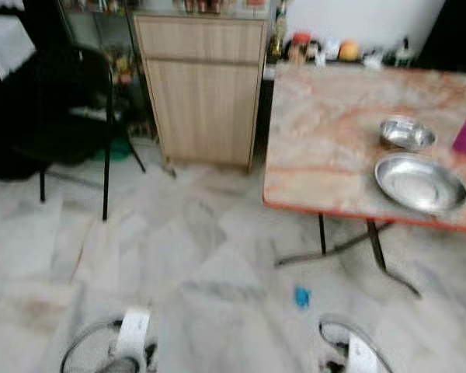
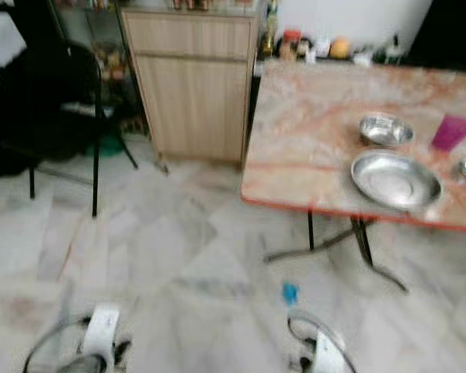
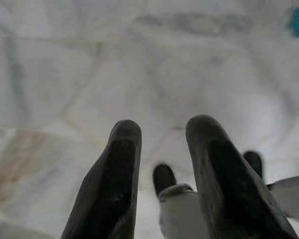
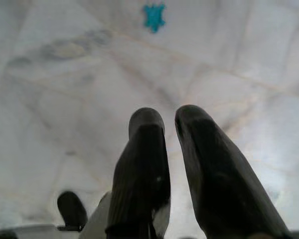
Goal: Setting the table
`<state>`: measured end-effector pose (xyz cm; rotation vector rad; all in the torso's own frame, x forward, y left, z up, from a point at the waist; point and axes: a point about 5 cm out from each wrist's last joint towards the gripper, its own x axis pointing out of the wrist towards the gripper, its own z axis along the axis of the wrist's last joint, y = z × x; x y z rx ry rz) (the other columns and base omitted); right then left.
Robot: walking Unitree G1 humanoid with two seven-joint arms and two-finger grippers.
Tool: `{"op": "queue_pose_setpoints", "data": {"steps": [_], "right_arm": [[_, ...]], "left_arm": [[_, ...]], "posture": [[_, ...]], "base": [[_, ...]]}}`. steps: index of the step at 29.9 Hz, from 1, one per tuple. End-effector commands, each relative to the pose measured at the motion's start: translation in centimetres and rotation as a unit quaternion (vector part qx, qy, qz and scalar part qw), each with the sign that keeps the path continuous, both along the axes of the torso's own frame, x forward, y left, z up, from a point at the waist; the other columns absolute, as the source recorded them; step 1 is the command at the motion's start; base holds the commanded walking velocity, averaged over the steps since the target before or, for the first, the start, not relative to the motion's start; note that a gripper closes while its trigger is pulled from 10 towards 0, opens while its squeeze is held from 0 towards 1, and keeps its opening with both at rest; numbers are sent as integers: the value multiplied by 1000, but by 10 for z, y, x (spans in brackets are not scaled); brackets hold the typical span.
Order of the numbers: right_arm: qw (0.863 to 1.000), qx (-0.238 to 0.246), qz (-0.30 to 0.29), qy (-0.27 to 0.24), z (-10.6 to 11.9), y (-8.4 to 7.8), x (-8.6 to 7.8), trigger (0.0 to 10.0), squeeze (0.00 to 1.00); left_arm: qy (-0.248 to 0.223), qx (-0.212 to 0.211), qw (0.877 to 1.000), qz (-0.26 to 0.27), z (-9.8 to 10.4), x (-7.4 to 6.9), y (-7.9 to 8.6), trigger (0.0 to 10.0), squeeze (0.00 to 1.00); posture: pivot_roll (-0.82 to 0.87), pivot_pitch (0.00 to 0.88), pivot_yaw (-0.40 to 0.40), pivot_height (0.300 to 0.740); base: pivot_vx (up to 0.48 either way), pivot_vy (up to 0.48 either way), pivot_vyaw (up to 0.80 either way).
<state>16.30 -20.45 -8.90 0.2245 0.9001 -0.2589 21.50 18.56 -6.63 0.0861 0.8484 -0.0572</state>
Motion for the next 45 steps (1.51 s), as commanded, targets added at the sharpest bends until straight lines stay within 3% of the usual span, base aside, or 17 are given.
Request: {"op": "queue_pose_setpoints", "data": {"steps": [1, 18, 24, 33, 42, 45], "right_arm": [[1000, 3, 0, -3, 0, 4, 1, 10000, 0], [1000, 3, -3, -6, 0, 4, 1, 10000, 0], [1000, 3, -1, -3, 0, 4, 1, 10000, 0], [1000, -3, -2, -12, 1, 3, 3, 10000, 0], [994, -54, 6, -90, 19, -8, 26, 10000, 0], [984, -91, 19, -154, 32, -11, 38, 10000, 0]], "left_arm": [[9, 10, 1000, -2, -2, -4, 7, 10000, 0], [12, 9, 1000, -2, -3, -6, 6, 10000, 0], [12, 9, 1000, -2, -3, -6, 6, 10000, 0], [9, 10, 1000, 4, -3, -6, 7, 10000, 0], [-17, -1, 1000, 14, 2, 0, 7, 10000, 0], [-17, 1, 1000, 12, 2, 0, 7, 10000, 0]], "posture": [[-25, 0, -18, 740], [-25, 0, -18, 740], [-24, 0, -18, 740], [-23, 0, -19, 740], [-20, 0, -22, 740], [-26, 0, -17, 740]], "base": [[0, -255, 0], [0, -255, 0], [0, -253, -671], [0, 0, 0], [0, 0, 0], [0, 0, 0]]}}
